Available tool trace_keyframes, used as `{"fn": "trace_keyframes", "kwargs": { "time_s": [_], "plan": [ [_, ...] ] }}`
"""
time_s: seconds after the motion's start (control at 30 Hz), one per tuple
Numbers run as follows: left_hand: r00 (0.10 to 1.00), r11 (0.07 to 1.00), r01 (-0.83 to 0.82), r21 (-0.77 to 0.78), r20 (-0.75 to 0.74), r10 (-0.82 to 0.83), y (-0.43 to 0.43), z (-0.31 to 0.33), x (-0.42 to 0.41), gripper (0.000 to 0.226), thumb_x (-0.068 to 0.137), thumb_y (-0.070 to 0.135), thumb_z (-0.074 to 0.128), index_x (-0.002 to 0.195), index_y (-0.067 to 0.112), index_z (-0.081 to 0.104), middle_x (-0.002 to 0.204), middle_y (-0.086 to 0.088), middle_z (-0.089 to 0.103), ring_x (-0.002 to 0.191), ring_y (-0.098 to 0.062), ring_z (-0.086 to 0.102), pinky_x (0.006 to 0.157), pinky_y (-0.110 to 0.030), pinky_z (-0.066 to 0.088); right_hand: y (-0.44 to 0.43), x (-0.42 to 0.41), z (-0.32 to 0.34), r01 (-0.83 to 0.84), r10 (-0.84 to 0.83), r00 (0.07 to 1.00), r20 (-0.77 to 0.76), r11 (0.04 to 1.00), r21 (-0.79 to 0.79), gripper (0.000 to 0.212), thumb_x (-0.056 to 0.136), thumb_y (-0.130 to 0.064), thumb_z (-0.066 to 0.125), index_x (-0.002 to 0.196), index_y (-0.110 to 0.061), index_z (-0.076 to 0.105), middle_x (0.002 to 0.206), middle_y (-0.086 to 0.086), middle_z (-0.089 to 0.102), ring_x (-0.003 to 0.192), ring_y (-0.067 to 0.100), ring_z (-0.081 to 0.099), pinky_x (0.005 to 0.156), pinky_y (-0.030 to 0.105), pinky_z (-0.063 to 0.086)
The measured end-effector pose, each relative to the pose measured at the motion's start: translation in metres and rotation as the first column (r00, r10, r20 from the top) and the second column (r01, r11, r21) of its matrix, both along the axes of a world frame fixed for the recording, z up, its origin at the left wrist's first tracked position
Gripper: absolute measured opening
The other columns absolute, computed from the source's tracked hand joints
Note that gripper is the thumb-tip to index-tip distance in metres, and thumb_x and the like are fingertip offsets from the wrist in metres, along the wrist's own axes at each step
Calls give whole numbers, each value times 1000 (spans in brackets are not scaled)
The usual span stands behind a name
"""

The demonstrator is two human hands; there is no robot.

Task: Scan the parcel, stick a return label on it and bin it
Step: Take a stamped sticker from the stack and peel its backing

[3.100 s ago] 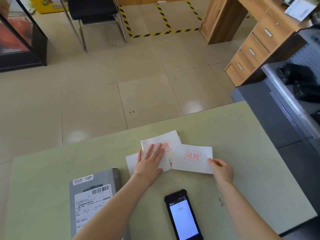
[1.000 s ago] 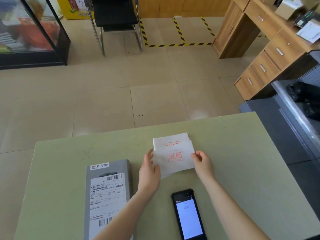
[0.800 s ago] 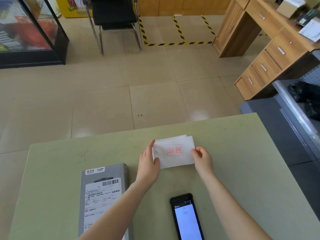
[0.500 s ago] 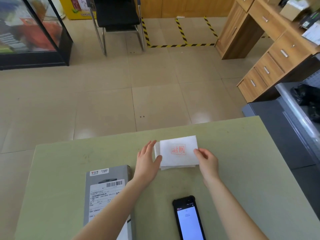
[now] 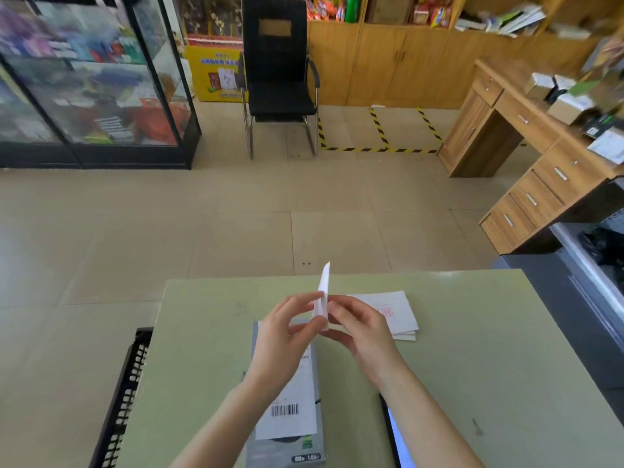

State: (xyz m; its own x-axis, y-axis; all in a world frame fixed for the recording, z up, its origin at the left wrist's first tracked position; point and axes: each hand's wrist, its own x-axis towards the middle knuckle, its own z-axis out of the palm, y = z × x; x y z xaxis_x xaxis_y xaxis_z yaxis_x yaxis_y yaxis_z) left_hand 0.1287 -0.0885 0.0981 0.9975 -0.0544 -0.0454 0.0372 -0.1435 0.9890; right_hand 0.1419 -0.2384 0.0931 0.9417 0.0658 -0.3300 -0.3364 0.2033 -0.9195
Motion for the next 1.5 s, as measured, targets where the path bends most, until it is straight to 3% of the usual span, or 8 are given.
{"fn": "trace_keyframes", "kwargs": {
  "time_s": [0.13,0.23,0.4,0.57,0.73,1.03,1.33,1.5],
  "plan": [
    [999,999,-39,-20,27,40,41,12,-27,31,87,12,66,112,31,67,108,6,65,107,-4,61,76,-14,53,44,-23,15,-36,36,999,18,999,9,12,85,-20,67,91,-13,75,94,10,74,89,23,71,75,30,57],
    [997,997,-59,-40,46,61,66,18,-45,31,88,14,65,113,32,66,110,7,66,107,-1,60,77,-11,51,70,-40,23,-49,48,999,25,999,23,16,85,-21,67,95,-10,73,99,15,73,91,25,70,81,35,58],
    [997,994,-68,-90,41,72,92,24,-69,29,88,18,65,112,35,66,111,8,69,107,-2,62,76,-10,50,104,-63,33,-27,25,999,43,998,51,28,75,-33,70,89,-9,73,86,7,70,84,18,67,84,38,55],
    [996,990,-75,-123,33,80,100,30,-83,30,85,24,69,112,37,66,112,10,69,107,1,62,77,-9,49,120,-78,39,-21,19,997,72,999,27,31,83,-31,67,95,-2,70,92,11,68,93,22,67,90,43,53],
    [996,987,-63,-150,59,72,97,40,-88,31,83,26,71,111,38,67,109,10,70,105,3,62,76,-8,48,120,-84,51,7,-11,996,89,999,37,43,75,-39,70,93,0,69,89,10,65,87,18,66,84,37,54],
    [993,992,-64,-110,93,74,80,50,-83,32,85,25,68,112,42,66,108,14,69,103,6,60,76,-5,45,102,-79,65,-14,12,991,135,1000,13,35,79,-39,68,94,-7,72,96,11,71,96,25,68,80,31,53],
    [993,998,-29,-62,111,35,64,49,-78,34,87,23,66,113,46,65,106,21,68,104,3,61,80,-6,44,82,-76,69,-11,5,990,142,999,37,20,89,-18,61,91,-2,72,92,15,74,88,23,72,71,21,55],
    [995,999,-23,-46,98,27,54,45,-78,35,88,27,65,115,49,62,107,25,66,105,2,60,79,-4,43,70,-74,68,-21,17,987,163,999,25,16,88,-16,61,89,-6,74,90,14,75,87,22,72,74,21,55]
  ]
}}
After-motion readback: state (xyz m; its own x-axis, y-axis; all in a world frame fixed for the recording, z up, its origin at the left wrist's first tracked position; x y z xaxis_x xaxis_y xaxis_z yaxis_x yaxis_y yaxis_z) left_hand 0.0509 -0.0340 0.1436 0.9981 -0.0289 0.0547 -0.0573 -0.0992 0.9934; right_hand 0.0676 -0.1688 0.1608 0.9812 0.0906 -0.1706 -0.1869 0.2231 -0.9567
